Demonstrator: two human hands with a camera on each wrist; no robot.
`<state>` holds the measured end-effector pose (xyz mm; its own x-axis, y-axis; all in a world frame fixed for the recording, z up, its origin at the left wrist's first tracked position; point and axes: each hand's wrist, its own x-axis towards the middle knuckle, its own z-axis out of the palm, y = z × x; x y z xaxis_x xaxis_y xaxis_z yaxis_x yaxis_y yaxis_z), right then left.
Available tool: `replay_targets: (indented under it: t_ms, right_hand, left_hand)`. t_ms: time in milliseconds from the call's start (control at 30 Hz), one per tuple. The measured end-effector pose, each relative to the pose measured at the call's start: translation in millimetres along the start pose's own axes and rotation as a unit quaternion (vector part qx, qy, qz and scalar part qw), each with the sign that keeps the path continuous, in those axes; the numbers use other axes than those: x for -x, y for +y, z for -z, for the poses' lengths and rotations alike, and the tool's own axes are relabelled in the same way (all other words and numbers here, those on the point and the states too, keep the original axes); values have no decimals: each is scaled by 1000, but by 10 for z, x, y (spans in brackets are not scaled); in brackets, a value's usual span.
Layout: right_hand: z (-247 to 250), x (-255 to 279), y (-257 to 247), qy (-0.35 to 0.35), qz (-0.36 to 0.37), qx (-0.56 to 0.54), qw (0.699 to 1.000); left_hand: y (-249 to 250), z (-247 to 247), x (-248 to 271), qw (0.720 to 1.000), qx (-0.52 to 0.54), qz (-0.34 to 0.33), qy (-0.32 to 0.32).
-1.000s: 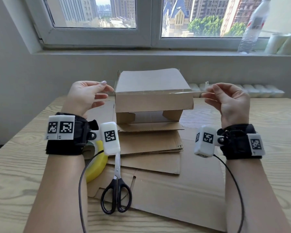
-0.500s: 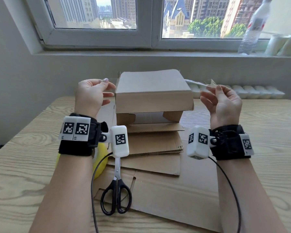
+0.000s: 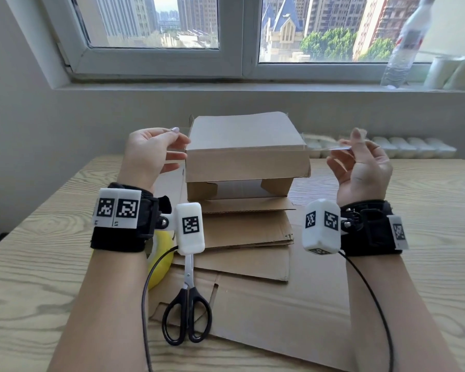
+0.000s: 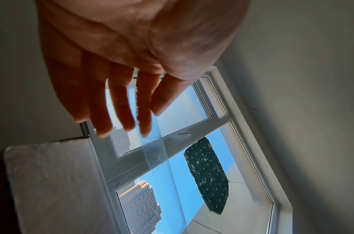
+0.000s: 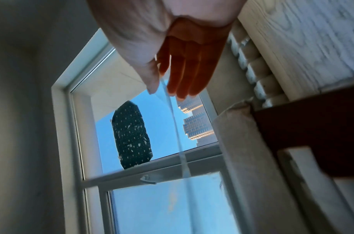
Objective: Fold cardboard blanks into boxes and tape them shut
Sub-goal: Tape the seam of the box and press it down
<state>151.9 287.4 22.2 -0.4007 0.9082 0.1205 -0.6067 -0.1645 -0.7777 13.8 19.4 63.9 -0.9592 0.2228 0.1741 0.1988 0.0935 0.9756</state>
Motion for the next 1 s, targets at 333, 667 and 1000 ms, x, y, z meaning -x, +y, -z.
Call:
replay_targets:
  t_ms: [333, 667, 1000]
  right_hand:
    - [68, -51, 187, 23, 170, 226, 959]
    - [60, 2, 114, -26, 35, 23, 999]
    - [-42, 21, 270, -58, 74, 100, 991]
  left_hand:
    - [17, 89, 49, 1000, -16, 0, -16]
    - [-43, 186, 69, 993, -78, -79, 41]
    - [-258, 10, 225, 999, 41, 6, 26]
